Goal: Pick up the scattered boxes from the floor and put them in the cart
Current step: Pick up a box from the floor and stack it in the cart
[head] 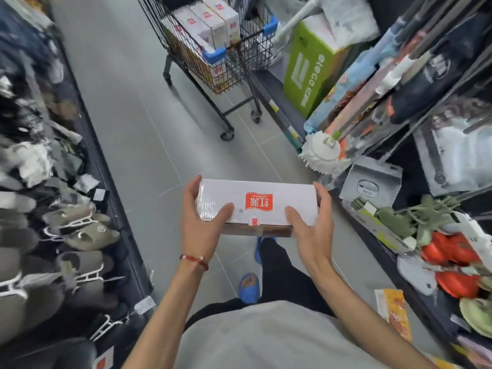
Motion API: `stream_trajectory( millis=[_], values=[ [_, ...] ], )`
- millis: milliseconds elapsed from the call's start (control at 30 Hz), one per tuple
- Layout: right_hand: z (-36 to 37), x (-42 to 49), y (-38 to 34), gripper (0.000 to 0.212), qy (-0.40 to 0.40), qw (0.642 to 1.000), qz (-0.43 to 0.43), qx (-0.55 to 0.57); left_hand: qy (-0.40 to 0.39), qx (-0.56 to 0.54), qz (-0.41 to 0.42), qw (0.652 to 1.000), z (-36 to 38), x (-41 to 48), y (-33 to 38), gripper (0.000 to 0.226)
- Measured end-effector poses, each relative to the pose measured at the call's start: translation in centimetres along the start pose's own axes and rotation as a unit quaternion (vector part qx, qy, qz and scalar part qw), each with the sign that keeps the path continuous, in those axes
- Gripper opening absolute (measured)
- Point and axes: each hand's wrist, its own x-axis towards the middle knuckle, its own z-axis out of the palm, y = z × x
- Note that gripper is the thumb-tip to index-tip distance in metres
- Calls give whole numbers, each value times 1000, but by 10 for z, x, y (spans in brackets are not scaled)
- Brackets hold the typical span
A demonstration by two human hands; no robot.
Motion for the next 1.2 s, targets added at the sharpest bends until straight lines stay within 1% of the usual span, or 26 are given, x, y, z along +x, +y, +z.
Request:
stream_trajectory(
  millis=[133, 333, 533, 600, 733, 867, 1000, 1067, 1200],
  values=[
    [36, 64, -18, 77, -27, 1000, 10, 2, 30, 2, -17, 999, 8, 64, 15, 74],
    [78, 171, -58, 74, -66, 998, 14, -4, 69, -5, -21, 997, 31, 159, 48, 73],
    [122, 263, -96, 75, -75, 997, 11, -12, 90, -20, -30, 995, 47, 253, 76, 71],
    [143, 292, -106, 76, -72, 997, 17, -11, 86, -27, -34, 995, 48, 290, 83, 71],
    [192, 349, -128, 77, -52, 998, 18, -23, 66, -32, -37, 997, 45, 371, 101, 71],
    [242, 402, -155, 78, -21, 1000, 22, -4, 35, -27, -26, 999, 38, 461, 123, 70],
    [284, 449, -183, 71, 29, 999, 25, 17, -8, -10, 4, 1000, 32, 545, 152, 68],
    [302, 472, -193, 72, 50, 997, 30, 42, -29, -3, 11, 1000, 34, 586, 163, 70],
    [330, 525, -209, 74, 94, 993, 43, 62, -45, 16, 18, 999, 49, 661, 180, 66]
  ],
)
